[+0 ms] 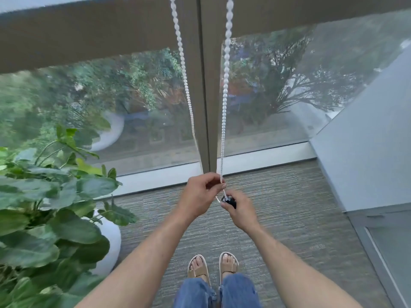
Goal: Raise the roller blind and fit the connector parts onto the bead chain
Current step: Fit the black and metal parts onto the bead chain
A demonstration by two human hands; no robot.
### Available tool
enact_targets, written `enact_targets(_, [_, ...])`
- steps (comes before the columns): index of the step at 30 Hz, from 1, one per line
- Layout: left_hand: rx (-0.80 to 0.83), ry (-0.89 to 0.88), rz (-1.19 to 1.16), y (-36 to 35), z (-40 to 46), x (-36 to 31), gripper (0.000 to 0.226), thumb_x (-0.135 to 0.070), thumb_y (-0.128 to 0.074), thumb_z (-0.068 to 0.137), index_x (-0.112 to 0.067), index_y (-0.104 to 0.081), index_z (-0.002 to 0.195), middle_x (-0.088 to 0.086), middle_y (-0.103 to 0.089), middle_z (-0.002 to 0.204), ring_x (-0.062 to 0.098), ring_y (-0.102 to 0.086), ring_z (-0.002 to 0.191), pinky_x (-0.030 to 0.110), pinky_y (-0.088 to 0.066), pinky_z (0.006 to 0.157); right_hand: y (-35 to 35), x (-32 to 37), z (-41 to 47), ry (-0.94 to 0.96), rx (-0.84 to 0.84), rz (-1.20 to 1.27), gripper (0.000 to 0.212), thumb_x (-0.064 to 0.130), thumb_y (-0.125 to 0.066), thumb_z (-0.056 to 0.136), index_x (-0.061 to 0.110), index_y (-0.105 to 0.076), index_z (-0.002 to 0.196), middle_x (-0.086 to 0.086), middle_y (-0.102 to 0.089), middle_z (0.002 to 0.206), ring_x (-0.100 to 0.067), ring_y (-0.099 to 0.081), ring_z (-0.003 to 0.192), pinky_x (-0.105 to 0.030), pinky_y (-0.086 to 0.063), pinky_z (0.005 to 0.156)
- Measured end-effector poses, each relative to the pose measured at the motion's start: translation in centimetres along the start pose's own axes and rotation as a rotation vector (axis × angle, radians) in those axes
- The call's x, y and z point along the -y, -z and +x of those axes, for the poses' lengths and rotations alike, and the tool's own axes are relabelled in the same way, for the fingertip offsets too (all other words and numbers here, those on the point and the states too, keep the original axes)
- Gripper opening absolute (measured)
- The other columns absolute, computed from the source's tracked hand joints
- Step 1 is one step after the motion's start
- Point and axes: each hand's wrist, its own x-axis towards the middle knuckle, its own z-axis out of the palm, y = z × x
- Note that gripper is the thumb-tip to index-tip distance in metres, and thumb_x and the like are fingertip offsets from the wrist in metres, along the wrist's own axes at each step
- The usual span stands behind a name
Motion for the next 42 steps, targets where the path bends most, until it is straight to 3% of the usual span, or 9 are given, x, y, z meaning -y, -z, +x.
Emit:
enact_targets(3, [-0.006,0.010,-0.001,-2.0,0.5,2.5,0.005,-0.013,-0.074,0.086,-0.018,-0.074,0.085,-0.005,-0.074,0.079,0.006,-0.065,0.074,0.019,-0.052,0.070,-1.3,-2.3,0.9,-0.023,0.018,-0.007,0.028,0.024,-0.071,0.088,0.015,-0.066,0.114,-0.004,-0.067,0.108,-0.022,-0.058,0.100,-0.036,-0.045,0.086])
enact_targets(9, [-0.013,0.010,0.006,-5.1,1.0,8.1,0.009,-0.016,-0.074,0.087,-0.026,-0.075,0.088,-0.012,-0.074,0.079,0.007,-0.068,0.074,0.018,-0.053,0.070,-5.2,-6.9,2.8,-0.033,0.022,-0.030,0.021,0.024,-0.069,0.089,0.018,-0.063,0.108,0.000,-0.063,0.094,-0.021,-0.055,0.089,-0.033,-0.040,0.073])
enact_targets(14, [-0.042,-0.035,0.082,-7.1,0.7,12.1,0.009,-0.020,-0.074,0.087,-0.028,-0.075,0.089,-0.020,-0.070,0.075,-0.003,-0.063,0.068,0.013,-0.046,0.064,-8.9,-10.8,4.0,-0.072,0.025,-0.019,0.020,0.022,-0.067,0.090,0.016,-0.062,0.109,-0.003,-0.066,0.099,-0.023,-0.058,0.093,-0.038,-0.047,0.081])
enact_targets(18, [-0.042,-0.051,0.059,-8.3,0.7,14.3,0.006,-0.020,-0.075,0.086,-0.025,-0.074,0.086,-0.009,-0.074,0.076,0.012,-0.067,0.070,0.036,-0.055,0.066,-11.6,-13.3,5.3,-0.123,0.034,-0.049,0.020,0.024,-0.065,0.092,0.016,-0.058,0.109,-0.004,-0.066,0.097,-0.025,-0.059,0.091,-0.041,-0.049,0.080])
enact_targets(24, [-0.068,-0.108,0.023,-9.6,1.5,17.5,0.003,-0.019,-0.075,0.085,-0.021,-0.073,0.086,-0.003,-0.074,0.075,0.020,-0.068,0.067,0.046,-0.054,0.064,-15.5,-16.4,7.7,-0.191,0.046,-0.041,0.021,0.025,-0.067,0.092,0.017,-0.052,0.105,-0.007,-0.064,0.090,-0.025,-0.058,0.084,-0.034,-0.039,0.068])
enact_targets(32, [-0.027,-0.069,-0.012,-11.5,2.3,21.8,0.003,-0.019,-0.076,0.085,-0.021,-0.074,0.085,-0.002,-0.075,0.075,0.022,-0.067,0.068,0.047,-0.053,0.065,-18.7,-20.2,10.1,-0.271,0.002,0.007,0.028,0.028,-0.069,0.090,0.022,-0.050,0.110,0.004,-0.056,0.086,-0.014,-0.050,0.075,-0.031,-0.038,0.068])
enact_targets(37, [0.010,-0.070,-0.006,-11.6,2.7,22.9,0.003,-0.018,-0.076,0.085,-0.018,-0.076,0.082,-0.005,-0.072,0.069,0.007,-0.059,0.058,0.026,-0.049,0.056,-19.9,-20.9,10.9,-0.280,0.028,0.003,0.035,0.025,-0.071,0.089,0.022,-0.049,0.116,0.002,-0.062,0.090,-0.013,-0.058,0.077,-0.027,-0.043,0.064])
enact_targets(42, [0.072,-0.088,0.023,-11.2,2.5,22.7,0.002,-0.020,-0.076,0.086,-0.020,-0.076,0.083,-0.006,-0.075,0.076,0.014,-0.069,0.071,0.037,-0.054,0.070,-20.0,-21.1,11.0,-0.303,0.058,-0.009,0.033,0.023,-0.073,0.087,0.023,-0.051,0.112,0.001,-0.062,0.091,-0.013,-0.064,0.080,-0.035,-0.057,0.073])
